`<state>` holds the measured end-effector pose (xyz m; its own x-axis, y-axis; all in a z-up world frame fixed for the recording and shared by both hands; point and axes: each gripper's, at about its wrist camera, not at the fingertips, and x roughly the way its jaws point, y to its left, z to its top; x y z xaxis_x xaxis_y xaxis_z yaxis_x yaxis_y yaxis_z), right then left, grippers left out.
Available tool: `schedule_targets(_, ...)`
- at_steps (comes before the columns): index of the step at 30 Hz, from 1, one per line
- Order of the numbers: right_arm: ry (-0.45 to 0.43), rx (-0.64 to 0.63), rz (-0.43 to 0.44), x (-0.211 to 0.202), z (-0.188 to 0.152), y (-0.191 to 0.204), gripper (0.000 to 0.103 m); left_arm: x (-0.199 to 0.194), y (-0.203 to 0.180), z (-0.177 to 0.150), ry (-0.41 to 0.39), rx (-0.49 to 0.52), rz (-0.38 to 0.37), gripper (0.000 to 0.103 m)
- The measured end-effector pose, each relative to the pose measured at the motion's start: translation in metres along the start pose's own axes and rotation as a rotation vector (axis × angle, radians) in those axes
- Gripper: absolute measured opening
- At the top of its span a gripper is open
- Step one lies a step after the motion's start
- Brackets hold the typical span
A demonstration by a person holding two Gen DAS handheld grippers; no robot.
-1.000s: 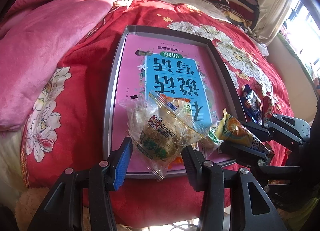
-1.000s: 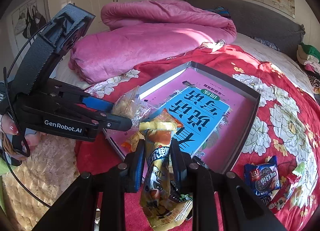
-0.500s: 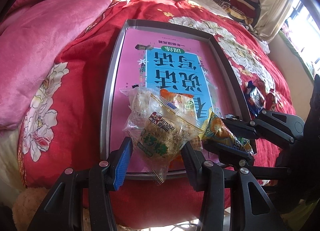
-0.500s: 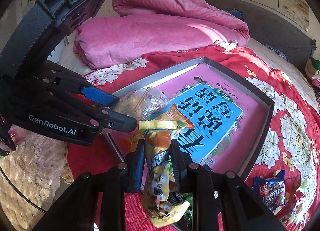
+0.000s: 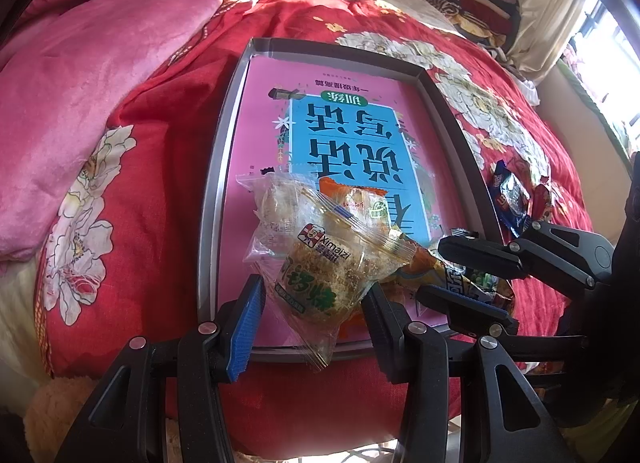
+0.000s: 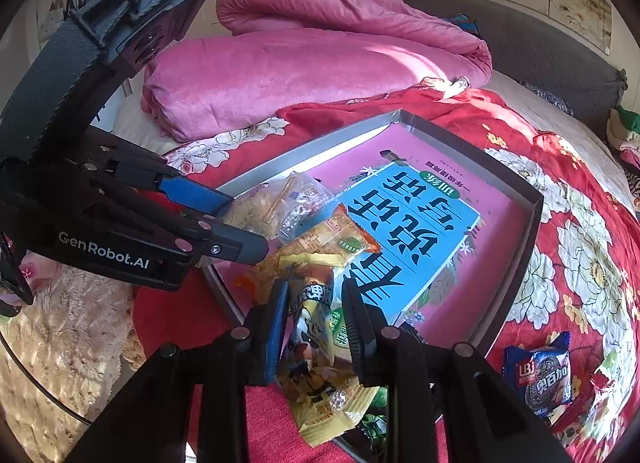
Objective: Organize snacks
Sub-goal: 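Lower and release the cracker bag in the tray with the left tool while the right releases the stick snack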
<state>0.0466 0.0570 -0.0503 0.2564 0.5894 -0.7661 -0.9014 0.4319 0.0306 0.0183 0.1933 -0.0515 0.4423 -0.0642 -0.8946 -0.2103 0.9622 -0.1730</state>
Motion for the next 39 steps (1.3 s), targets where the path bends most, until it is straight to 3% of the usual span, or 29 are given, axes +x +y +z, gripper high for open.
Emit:
schedule_targets(12,0.025,-0.056,-0.059,-0.009,-0.008,0.002,0.031,0.001,-0.004,0.000,0.004,0.013,0.000,0.052)
schedule_targets(39,-0.005,0.070,-0.084,-0.033,-0.018,-0.024,0.041,-0.009,-0.014,0.001,-0.027,0.057,0.001,0.058)
